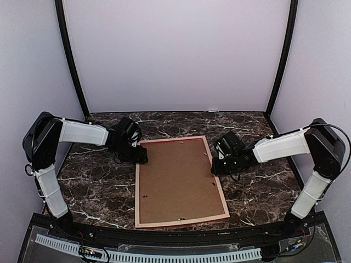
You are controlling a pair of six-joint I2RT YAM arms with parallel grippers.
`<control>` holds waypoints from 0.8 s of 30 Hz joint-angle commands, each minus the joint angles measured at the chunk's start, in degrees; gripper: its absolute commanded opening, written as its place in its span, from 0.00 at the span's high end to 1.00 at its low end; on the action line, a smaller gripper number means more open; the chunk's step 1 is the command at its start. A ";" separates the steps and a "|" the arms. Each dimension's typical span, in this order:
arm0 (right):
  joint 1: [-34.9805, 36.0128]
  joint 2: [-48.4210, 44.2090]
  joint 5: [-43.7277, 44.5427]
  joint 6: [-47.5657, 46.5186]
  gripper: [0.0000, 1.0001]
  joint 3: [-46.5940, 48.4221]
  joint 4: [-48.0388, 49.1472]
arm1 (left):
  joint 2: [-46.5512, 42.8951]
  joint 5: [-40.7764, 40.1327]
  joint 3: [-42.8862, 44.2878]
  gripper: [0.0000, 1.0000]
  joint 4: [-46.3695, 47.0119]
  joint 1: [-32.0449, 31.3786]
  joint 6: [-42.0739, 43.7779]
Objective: Put the photo into the frame
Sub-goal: Press the fastener onto the backboard.
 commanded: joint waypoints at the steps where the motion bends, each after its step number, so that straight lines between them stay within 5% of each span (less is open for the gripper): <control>1: -0.14 3.03 -2.22 -1.10 0.84 -1.74 -0.10 | -0.81 1.39 0.85 0.26 1.14 1.69 -1.86; 24: -0.14 3.52 -2.22 -0.94 0.84 -1.66 -0.05 | 3.34 2.85 1.47 0.28 -1.54 3.26 0.33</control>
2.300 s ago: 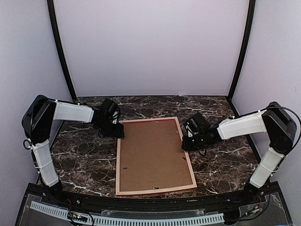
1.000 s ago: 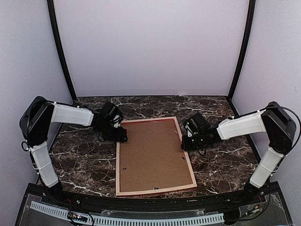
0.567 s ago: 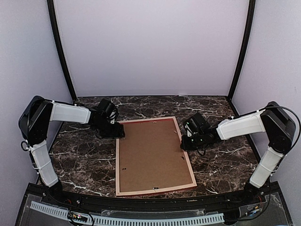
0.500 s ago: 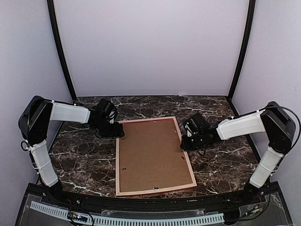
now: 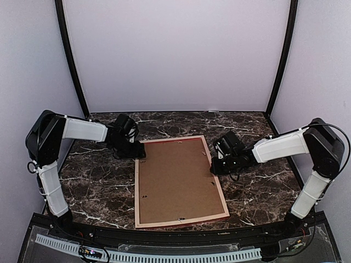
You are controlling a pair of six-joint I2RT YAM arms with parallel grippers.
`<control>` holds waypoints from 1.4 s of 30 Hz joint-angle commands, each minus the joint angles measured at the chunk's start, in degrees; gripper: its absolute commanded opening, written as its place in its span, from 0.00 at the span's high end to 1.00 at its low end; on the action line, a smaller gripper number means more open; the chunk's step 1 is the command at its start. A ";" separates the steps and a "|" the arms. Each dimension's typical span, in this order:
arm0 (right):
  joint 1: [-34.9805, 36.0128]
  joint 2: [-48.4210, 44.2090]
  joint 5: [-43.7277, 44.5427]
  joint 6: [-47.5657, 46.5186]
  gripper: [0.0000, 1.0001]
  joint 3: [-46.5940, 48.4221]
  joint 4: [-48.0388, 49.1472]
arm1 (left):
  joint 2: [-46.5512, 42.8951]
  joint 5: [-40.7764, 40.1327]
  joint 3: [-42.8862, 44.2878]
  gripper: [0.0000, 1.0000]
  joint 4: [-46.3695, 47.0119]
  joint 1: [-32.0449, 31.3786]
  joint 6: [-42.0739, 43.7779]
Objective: Put the photo into the frame
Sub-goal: Press the fastener onto the backboard.
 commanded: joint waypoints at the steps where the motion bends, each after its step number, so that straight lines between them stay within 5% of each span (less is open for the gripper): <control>1: -0.22 2.95 -2.20 -0.96 0.84 -1.62 -1.76 | 0.04 0.23 -1.68 0.28 -3.45 -0.61 1.43; 23: -0.18 2.67 -3.36 -0.96 0.84 -1.31 -1.90 | -3.44 -5.98 -4.41 0.32 -10.29 -4.74 2.90; 42: -0.14 2.02 -3.58 -1.20 0.84 -1.13 -2.41 | -3.37 -5.98 -7.25 0.60 -8.09 -4.68 1.98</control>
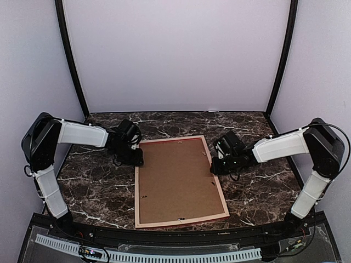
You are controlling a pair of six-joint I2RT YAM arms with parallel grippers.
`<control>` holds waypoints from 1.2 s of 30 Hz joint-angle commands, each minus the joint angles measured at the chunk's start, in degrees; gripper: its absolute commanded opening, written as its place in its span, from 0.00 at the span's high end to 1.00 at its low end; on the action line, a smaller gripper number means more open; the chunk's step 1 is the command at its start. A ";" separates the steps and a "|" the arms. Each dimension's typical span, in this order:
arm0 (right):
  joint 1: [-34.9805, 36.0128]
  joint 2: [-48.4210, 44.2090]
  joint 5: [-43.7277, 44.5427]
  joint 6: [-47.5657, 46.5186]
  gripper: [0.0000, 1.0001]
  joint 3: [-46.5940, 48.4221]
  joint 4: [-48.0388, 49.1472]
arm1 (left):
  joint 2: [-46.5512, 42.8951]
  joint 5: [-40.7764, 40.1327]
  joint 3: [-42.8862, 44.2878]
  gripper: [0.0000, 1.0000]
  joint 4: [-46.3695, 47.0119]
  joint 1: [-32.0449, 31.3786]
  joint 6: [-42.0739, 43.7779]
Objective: Put the photo into the frame
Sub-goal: Press the fastener onto the backboard.
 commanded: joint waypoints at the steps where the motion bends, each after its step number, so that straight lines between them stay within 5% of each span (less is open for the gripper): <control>1: 0.12 2.04 -2.76 -1.18 0.84 -1.13 -2.45 | 0.43 -1.17 -3.52 0.60 -3.97 -0.07 -0.08; 21: 0.07 0.72 -3.54 0.31 0.86 -3.32 -0.55 | -2.46 5.97 -7.74 0.81 2.03 2.44 -0.72; 23: 0.12 0.89 -3.73 0.42 0.86 -3.31 -0.49 | -3.02 7.18 -7.63 0.76 2.81 2.55 -0.74; 31: 0.12 0.75 -3.77 0.64 0.86 -3.25 -0.51 | -7.40 10.42 -8.28 0.32 3.81 2.57 -1.09; 36: 0.12 0.74 -3.11 1.75 0.87 -3.08 -0.61 | -10.56 10.37 -11.24 0.23 3.46 1.70 -1.48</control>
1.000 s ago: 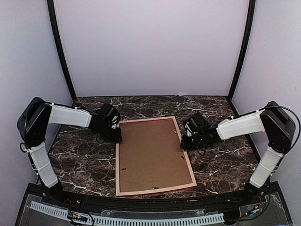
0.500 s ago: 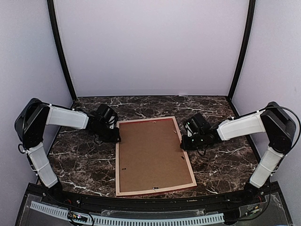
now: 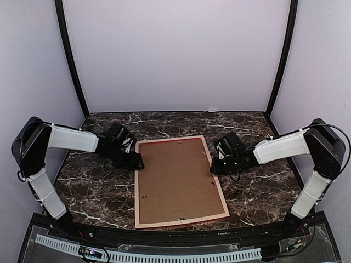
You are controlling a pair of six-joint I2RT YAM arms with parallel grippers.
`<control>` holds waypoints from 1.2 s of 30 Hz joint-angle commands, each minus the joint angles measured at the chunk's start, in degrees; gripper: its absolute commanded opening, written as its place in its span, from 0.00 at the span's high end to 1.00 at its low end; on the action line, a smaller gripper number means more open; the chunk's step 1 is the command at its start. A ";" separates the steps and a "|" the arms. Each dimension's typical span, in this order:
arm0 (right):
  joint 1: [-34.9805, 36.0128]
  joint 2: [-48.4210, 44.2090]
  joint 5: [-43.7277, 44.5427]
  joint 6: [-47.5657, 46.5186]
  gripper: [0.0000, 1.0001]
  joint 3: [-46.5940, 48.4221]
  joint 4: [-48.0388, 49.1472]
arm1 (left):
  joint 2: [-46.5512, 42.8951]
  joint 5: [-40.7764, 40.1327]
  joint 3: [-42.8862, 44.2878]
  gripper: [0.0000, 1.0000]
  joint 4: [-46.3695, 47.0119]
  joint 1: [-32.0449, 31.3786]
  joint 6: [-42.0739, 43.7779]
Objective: Put the photo into the frame
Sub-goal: Press the fastener onto the backboard.
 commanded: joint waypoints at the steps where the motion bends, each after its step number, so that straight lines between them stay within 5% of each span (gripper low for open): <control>1: 0.12 1.35 -2.66 0.98 0.88 -1.63 -2.67 | -5.29 0.69 -3.43 0.22 -2.84 -1.12 -0.06; 14: -0.55 2.40 -1.61 2.05 0.93 0.36 -2.96 | -19.37 -4.03 -12.72 0.14 -7.15 -14.08 -5.63; 25: -0.58 2.38 -1.61 1.29 0.93 0.97 -4.32 | -15.32 -12.59 -10.91 0.14 -12.27 -22.36 -6.29; 36: -0.58 2.76 -1.61 0.97 0.93 1.45 -4.53 | -13.11 -14.60 -10.38 0.21 -12.42 -23.11 -5.57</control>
